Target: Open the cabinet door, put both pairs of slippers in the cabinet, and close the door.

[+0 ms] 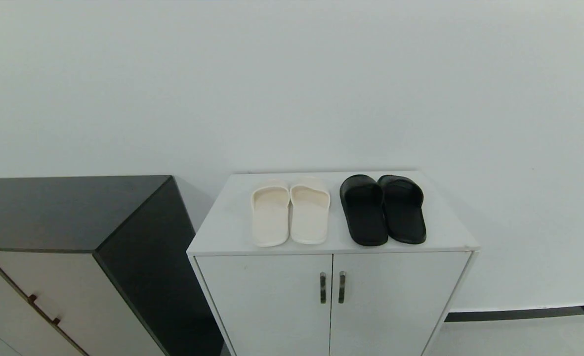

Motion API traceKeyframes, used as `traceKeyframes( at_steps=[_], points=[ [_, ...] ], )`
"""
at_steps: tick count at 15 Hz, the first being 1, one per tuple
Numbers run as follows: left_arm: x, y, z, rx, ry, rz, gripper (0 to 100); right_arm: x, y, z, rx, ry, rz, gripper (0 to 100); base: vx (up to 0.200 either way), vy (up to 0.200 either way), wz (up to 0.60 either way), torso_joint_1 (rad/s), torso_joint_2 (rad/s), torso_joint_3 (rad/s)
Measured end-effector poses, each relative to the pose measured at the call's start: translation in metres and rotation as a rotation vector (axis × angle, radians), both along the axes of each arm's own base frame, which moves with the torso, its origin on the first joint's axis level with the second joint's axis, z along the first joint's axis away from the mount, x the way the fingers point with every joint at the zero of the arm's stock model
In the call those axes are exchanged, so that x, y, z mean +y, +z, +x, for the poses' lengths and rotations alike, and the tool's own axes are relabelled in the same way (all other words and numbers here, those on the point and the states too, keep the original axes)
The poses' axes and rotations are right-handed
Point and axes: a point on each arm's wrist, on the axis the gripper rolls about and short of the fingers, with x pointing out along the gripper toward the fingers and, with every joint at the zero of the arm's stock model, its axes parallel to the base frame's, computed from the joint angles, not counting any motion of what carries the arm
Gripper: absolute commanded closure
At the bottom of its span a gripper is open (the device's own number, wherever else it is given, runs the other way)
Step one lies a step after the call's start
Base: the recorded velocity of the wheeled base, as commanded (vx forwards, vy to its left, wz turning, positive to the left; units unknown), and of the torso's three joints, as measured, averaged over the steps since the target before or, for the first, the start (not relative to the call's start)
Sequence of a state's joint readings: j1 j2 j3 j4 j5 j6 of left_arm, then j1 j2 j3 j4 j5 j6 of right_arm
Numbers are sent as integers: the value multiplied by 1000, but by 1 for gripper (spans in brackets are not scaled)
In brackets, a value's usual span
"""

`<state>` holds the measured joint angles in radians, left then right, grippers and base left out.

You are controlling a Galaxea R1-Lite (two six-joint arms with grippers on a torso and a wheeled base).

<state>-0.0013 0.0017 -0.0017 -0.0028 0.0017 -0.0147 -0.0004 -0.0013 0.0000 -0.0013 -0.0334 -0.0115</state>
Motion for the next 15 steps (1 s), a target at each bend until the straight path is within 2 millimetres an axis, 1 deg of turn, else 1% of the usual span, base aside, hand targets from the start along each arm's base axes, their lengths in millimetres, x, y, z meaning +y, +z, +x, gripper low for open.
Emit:
traceKeyframes(
  at_steps=[3,6,12,13,14,15],
  points=[
    [0,0,0,0,0,0,100,0,0,0,0,1,-2,0,0,0,0,0,0,0],
    [0,0,0,0,0,3,100,0,0,0,-1,2,31,0,0,0,0,0,0,0],
    [0,0,0,0,-1,4,100,0,0,0,-1,5,15,0,0,0,0,0,0,0],
    [0,0,0,0,0,5,100,0,3,0,-14,2,19,0,0,0,0,0,0,0],
    [0,0,0,0,-2,5,100,0,15,-3,-62,3,48,0,0,0,0,0,0,0],
    [0,0,0,0,-2,6,100,0,33,-7,-105,7,87,0,0,0,0,0,0,0]
  ],
)
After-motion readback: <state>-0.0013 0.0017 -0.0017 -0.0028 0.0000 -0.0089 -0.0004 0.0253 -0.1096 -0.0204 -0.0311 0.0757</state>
